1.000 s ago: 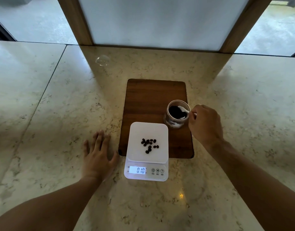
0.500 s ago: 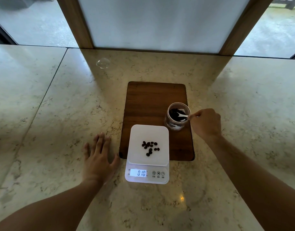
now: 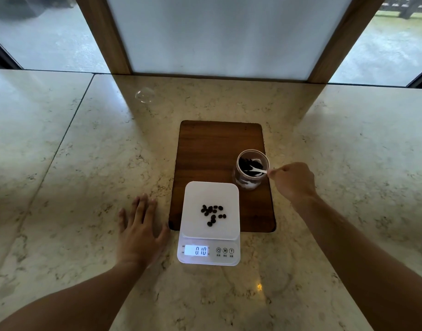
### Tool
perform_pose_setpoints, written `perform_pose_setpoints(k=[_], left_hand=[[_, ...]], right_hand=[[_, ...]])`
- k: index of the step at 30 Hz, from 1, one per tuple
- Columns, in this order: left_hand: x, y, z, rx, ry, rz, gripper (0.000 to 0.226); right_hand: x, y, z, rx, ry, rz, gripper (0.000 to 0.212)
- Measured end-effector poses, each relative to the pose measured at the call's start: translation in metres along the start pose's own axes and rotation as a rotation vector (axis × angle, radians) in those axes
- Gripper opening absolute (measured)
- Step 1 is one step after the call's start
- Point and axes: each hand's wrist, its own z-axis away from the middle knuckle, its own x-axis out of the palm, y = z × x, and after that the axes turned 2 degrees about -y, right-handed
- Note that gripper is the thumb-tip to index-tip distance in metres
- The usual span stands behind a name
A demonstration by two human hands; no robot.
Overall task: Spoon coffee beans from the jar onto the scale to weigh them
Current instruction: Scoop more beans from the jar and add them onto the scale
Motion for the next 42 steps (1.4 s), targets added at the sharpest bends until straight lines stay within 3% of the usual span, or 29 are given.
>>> perform_pose_setpoints(k=[4, 11, 18, 25, 42], left_hand=[[-0.001, 0.001, 0.001, 0.002, -0.001, 0.009, 0.086], [-0.002, 0.001, 0.002, 0.001, -0.01, 0.011, 0.086], [0.0, -0.001, 0.001, 0.007, -0.005, 0.011, 0.086], [0.003, -0.002, 0.0, 0.015, 0.005, 0.022, 0.085], [0.006, -0.003, -0.001, 0.011, 0.014, 0.006, 0.084]], right_hand=[[0.002, 0.003, 0.001, 0.049, -0.013, -0.03, 0.048], [0.002, 0.008, 0.0, 0.092, -0.03, -0.091, 0.052], [0.004, 0.011, -0.003, 0.153, -0.065, -0.179, 0.025], [0.001, 0.013, -0.004, 0.164, -0.065, -0.222, 0.031], [-0.02, 0.017, 0.01, 0.034, -0.09, -0.249, 0.019]])
